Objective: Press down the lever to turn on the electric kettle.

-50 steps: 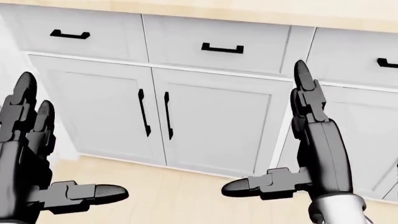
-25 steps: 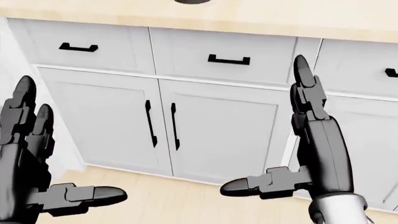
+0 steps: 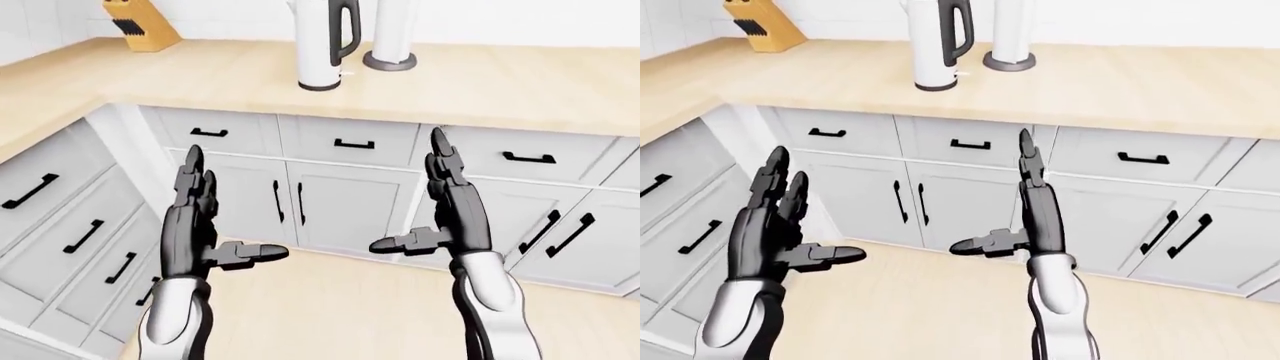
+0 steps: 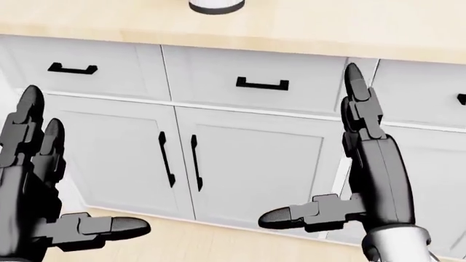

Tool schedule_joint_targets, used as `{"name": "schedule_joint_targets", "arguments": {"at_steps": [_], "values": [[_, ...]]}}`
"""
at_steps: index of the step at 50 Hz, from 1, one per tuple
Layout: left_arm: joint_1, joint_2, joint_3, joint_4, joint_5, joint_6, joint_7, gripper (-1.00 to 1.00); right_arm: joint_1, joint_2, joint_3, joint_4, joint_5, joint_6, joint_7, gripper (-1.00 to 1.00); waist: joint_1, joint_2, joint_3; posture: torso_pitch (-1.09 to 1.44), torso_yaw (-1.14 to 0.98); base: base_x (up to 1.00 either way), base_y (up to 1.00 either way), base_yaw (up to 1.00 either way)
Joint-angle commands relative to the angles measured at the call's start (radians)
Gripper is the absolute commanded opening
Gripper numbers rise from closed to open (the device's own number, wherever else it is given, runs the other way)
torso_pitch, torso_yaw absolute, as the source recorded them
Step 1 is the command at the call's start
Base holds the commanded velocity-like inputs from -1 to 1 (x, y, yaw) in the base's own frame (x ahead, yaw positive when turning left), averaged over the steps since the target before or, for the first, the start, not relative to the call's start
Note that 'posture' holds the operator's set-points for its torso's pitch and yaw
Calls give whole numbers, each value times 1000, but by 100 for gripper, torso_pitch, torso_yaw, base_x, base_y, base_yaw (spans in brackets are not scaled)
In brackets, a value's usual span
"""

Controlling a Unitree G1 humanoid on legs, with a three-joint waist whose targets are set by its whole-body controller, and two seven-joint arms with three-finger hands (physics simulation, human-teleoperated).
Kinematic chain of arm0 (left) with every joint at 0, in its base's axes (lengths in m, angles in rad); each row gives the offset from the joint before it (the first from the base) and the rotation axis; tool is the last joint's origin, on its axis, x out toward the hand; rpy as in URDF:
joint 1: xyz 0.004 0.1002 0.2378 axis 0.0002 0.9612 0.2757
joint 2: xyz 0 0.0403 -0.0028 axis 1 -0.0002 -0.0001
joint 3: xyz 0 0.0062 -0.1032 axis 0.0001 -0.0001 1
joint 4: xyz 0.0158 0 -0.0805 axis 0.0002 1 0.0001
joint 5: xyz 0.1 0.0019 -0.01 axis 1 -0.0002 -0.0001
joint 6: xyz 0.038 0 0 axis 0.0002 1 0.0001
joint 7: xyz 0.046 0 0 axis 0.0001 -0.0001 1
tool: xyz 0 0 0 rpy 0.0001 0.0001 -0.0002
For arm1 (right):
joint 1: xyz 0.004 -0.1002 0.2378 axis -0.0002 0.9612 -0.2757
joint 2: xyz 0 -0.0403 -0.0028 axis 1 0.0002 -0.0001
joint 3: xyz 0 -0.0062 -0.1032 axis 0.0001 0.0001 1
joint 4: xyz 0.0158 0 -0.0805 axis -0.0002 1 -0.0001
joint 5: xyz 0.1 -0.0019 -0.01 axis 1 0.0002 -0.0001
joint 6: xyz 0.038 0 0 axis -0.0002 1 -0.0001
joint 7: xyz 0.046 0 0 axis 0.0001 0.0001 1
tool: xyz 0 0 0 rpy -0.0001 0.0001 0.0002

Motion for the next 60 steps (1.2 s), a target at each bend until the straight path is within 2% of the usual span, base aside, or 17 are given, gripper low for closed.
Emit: {"name": "schedule_joint_targets", "arguments": {"at_steps": [1,8,11,20,22,24,33,35,37,41,46,49,50,51,52,53,60], "values": [[-15,-1,-7,-42,-2,-25,0,100,-19,-7,-13,-42,-1,-25,-4,100,-5,12,-11,0,0,23,0,0],[-17,-1,-5,-59,-4,-10,0,100,-28,-5,-22,-58,11,-4,-2,100,12,-54,-14,0,0,23,0,0],[-14,-1,-6,-60,-4,-12,0,100,-28,-8,-23,-54,14,-9,-5,100,13,-129,-34,0,0,22,0,0],[-19,-1,-3,-56,-8,-11,0,100,-24,-7,-17,-62,14,-5,-7,100,-10,-64,-7,0,0,22,0,0],[-20,-1,-3,-53,-8,-13,1,100,-26,-8,-17,-63,14,-3,-6,100,-15,-32,-9,0,0,23,0,0],[-21,-1,-3,-46,-9,-18,1,100,-24,-6,-16,-62,12,-4,-10,100,-17,27,-29,0,0,22,0,0],[-24,2,1,-39,-16,-24,-1,100,-32,-6,-12,-61,11,2,-10,100,10,-40,-17,0,0,22,0,0],[-27,4,5,-50,-19,-13,0,100,-32,-7,-16,-60,12,3,-11,100,14,-68,-17,0,0,22,0,0],[-25,4,6,-62,-20,-6,1,100,-32,-8,-16,-65,10,5,-11,100,14,-122,-34,0,0,21,0,0],[-17,2,4,-87,-20,10,3,100,-31,-7,-12,-67,9,5,-10,100,-5,-110,-19,0,0,22,0,0],[-7,-2,-3,-98,-15,10,4,100,-30,-7,-11,-66,9,4,-8,100,-10,-66,-9,0,0,22,0,0],[-12,-1,1,-85,-17,3,2,100,-30,-7,-11,-65,9,4,-7,100,-17,-16,-14,0,0,22,0,0],[-14,-1,2,-81,-18,1,1,100,-30,-7,-11,-66,8,5,-7,100,-18,16,-25,0,0,22,0,0],[-15,0,3,-79,-19,0,1,100,-30,-6,-10,-68,8,6,-7,100,-20,22,-39,0,0,22,0,0],[-16,0,4,-76,-19,-2,0,100,-31,-6,-9,-69,7,7,-7,100,-4,4,-22,0,0,20,0,0],[-16,0,4,-73,-19,-4,0,100,-30,-6,-7,-70,6,8,-7,100,-8,15,-16,0,0,20,0,0],[-8,-2,-4,-88,-16,3,1,100,-27,-5,-5,-75,5,8,-6,100,11,-48,-15,0,0,22,0,0]]}}
